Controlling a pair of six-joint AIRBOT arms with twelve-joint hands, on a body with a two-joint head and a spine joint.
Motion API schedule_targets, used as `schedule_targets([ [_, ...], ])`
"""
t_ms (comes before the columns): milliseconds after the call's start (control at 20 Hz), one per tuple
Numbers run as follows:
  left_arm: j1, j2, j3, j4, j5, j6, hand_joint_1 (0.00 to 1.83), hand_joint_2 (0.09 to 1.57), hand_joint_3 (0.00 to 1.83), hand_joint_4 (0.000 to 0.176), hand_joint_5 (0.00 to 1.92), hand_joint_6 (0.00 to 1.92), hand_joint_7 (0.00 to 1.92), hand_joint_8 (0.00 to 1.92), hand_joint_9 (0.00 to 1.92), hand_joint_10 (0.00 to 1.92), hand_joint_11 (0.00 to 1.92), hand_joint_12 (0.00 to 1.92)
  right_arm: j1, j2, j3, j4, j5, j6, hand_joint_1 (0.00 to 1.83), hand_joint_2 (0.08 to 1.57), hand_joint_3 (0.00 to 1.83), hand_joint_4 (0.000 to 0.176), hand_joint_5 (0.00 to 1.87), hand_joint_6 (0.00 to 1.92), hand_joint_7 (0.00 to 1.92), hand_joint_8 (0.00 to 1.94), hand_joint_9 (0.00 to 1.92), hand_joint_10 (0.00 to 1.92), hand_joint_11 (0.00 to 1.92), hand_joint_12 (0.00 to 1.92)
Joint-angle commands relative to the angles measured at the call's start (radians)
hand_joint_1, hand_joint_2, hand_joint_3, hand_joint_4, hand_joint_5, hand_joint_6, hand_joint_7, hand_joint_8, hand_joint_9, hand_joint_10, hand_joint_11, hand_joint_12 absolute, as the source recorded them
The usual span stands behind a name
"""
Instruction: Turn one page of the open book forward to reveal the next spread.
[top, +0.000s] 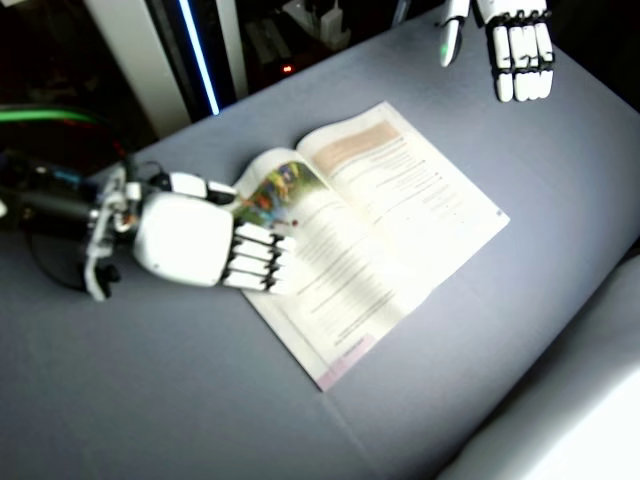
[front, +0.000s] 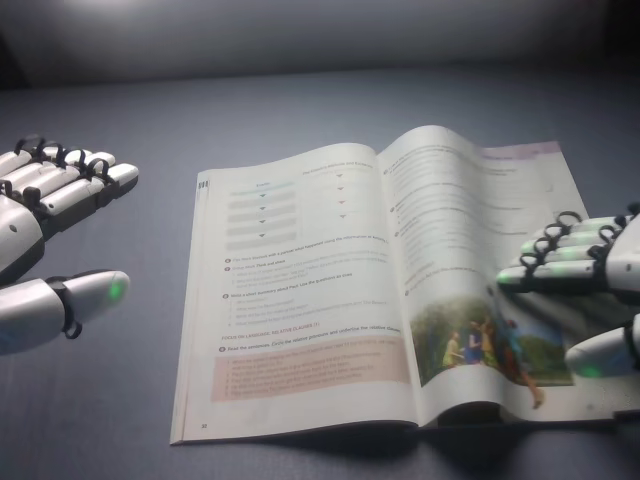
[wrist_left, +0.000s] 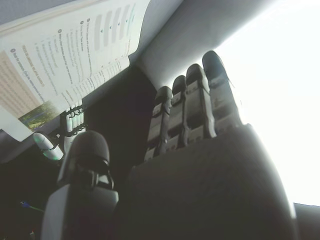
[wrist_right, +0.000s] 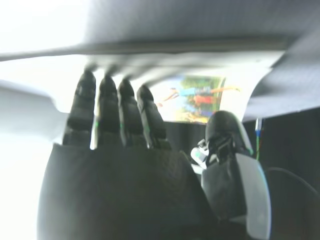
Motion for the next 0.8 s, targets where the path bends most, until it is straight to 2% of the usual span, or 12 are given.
schedule_targets([
  [0,-0.01,0.001,0.005,-0.006,-0.122,-0.003,0.0,1.37,0.0,0.0,0.09,0.0,0.08,0.0,0.09,0.0,0.0,0.35,0.016,-0.008,0.005,0.022,0.066,0.006,0.0,1.23,0.0,0.0,0.08,0.01,0.09,0.01,0.02,0.01,0.02,0.01],
  [200,-0.01,0.001,0.006,-0.007,-0.129,-0.007,0.0,1.38,0.0,0.0,0.1,0.0,0.09,0.01,0.1,0.01,0.01,0.35,0.052,-0.06,0.027,0.028,0.081,0.006,0.0,1.23,0.0,0.0,0.04,0.0,0.06,0.0,0.01,0.0,0.02,0.01],
  [450,-0.012,0.001,0.007,-0.008,-0.141,-0.009,0.0,1.35,0.0,0.0,0.09,0.0,0.08,0.0,0.11,0.0,0.01,0.36,0.082,-0.154,0.077,0.109,0.151,0.006,0.0,1.24,0.0,0.0,0.0,0.0,0.03,0.0,0.0,0.0,0.0,0.0],
  [600,-0.012,0.002,0.007,-0.015,-0.161,-0.009,0.0,1.35,0.0,0.0,0.07,0.0,0.07,0.0,0.09,0.0,0.01,0.23,0.119,-0.205,0.094,0.135,0.181,-0.008,0.0,1.24,0.0,0.0,0.04,0.01,0.05,0.01,0.02,0.01,0.03,0.01],
  [750,-0.013,0.004,0.007,-0.018,-0.183,-0.009,0.0,1.37,0.0,0.0,0.06,0.0,0.06,0.0,0.07,0.0,0.0,0.19,0.146,-0.242,0.099,0.116,0.191,-0.008,0.0,1.27,0.01,0.0,0.04,0.01,0.05,0.01,0.02,0.01,0.0,0.0],
])
